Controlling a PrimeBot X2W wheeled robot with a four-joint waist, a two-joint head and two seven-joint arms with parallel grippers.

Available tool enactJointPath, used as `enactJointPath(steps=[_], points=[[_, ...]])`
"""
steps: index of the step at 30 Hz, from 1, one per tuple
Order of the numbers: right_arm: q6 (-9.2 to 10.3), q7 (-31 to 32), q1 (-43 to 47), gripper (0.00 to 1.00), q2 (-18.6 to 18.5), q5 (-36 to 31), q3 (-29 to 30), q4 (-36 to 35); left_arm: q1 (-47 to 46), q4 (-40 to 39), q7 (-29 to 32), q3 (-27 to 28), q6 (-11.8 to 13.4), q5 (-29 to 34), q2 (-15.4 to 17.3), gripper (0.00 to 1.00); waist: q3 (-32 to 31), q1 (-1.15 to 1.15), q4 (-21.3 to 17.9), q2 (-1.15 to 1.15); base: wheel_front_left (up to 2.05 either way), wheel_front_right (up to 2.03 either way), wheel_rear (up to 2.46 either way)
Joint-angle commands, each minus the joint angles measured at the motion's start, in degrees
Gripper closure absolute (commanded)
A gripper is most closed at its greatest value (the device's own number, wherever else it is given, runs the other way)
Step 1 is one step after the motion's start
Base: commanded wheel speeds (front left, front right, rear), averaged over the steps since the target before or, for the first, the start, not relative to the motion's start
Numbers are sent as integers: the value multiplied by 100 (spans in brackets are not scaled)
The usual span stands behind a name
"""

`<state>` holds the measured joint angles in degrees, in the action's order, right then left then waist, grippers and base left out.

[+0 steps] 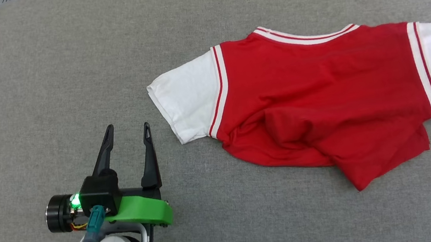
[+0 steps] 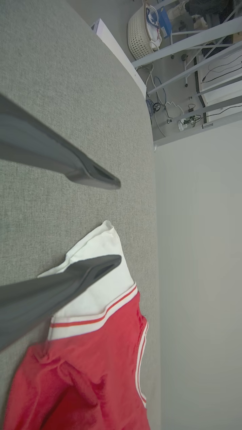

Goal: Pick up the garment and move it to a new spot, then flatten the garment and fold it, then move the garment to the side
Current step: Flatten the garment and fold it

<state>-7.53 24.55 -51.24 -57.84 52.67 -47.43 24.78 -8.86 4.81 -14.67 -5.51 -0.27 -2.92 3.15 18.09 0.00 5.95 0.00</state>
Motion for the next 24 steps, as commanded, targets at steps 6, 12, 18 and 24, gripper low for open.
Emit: enactJointPath(steps=[6, 12, 18, 24], points=[[4, 126, -34, 100, 592, -406, 314, 848, -330, -24, -33, -54, -1, -28, -21, 0, 601, 0, 204, 0, 0, 0, 0], [4, 259, 63, 100, 970, -729, 424, 1698, -496, -13, -33, -122, 24, -64, -25, 0, 798, 0, 334, 0, 0, 0, 0], [4, -115, 259, 100, 1195, -660, 651, 2112, -477, 42, -33, -87, 66, -87, -26, 0, 690, 0, 309, 0, 0, 0, 0], [4, -1544, 434, 0, 1238, -905, 994, 1918, -418, 76, -33, 61, 54, -68, -24, 0, 315, 0, 161, 0, 0, 0, 0]])
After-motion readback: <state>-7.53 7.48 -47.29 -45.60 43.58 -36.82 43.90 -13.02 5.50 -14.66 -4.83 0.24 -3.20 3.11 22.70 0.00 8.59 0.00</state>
